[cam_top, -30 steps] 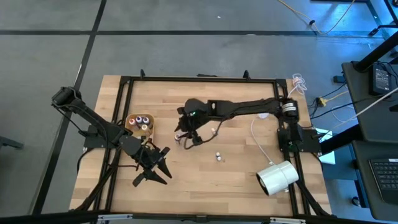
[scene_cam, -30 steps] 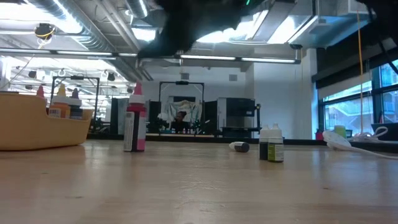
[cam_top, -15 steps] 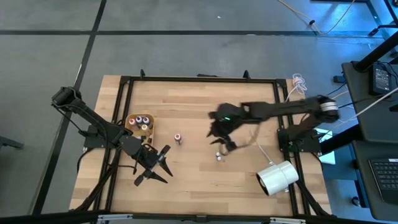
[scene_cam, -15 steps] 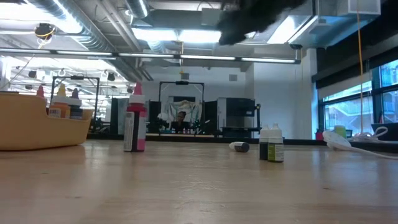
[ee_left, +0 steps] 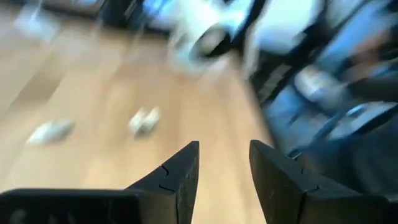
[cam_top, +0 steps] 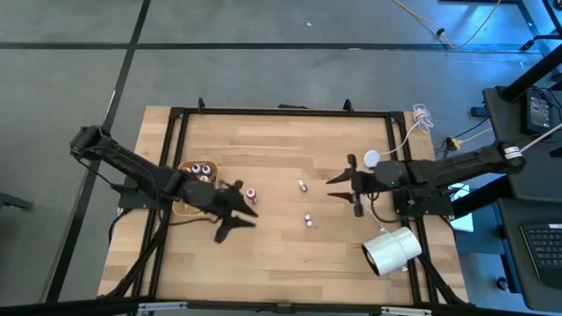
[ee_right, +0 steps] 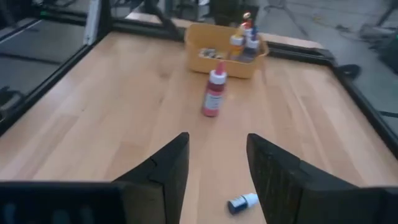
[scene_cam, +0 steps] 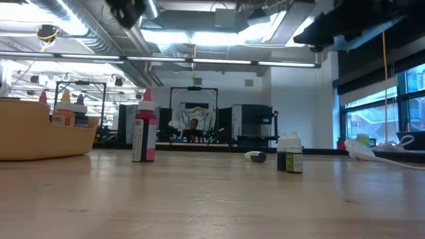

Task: Pick & Place food coloring
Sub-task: Put the large pink food coloring bottle into the yellow bin

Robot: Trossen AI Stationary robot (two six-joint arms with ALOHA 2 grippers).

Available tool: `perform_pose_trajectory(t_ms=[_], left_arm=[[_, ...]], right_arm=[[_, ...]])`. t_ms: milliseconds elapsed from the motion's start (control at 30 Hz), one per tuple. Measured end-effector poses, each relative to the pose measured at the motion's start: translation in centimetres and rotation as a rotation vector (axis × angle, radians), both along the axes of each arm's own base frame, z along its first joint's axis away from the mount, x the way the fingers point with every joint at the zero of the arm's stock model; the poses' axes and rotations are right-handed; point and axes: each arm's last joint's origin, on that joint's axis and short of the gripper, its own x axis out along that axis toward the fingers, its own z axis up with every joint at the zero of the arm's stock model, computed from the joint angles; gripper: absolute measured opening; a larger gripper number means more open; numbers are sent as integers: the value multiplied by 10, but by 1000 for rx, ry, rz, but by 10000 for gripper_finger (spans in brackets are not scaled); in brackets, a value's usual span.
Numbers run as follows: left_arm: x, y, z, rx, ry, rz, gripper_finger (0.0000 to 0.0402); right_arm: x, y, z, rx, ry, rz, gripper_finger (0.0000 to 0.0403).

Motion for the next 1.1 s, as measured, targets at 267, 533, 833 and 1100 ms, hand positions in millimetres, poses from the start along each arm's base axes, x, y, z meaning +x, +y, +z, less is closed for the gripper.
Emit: perform_pose_trajectory(t_ms=[267, 533, 833, 1100], left_arm=[[23, 27, 17, 82, 382, 167, 137], [53, 54, 22, 80, 541, 259, 137], [72, 77, 12, 51, 514, 322, 143], [76, 97, -5, -45, 629, 336, 225]], right_arm=[[-9, -5, -19, 5, -17, -44, 163], [-9, -8, -18, 6, -25, -63, 163], [-9, -8, -19, 3, -20, -62, 163], [-9, -8, -19, -15, -19, -54, 163]])
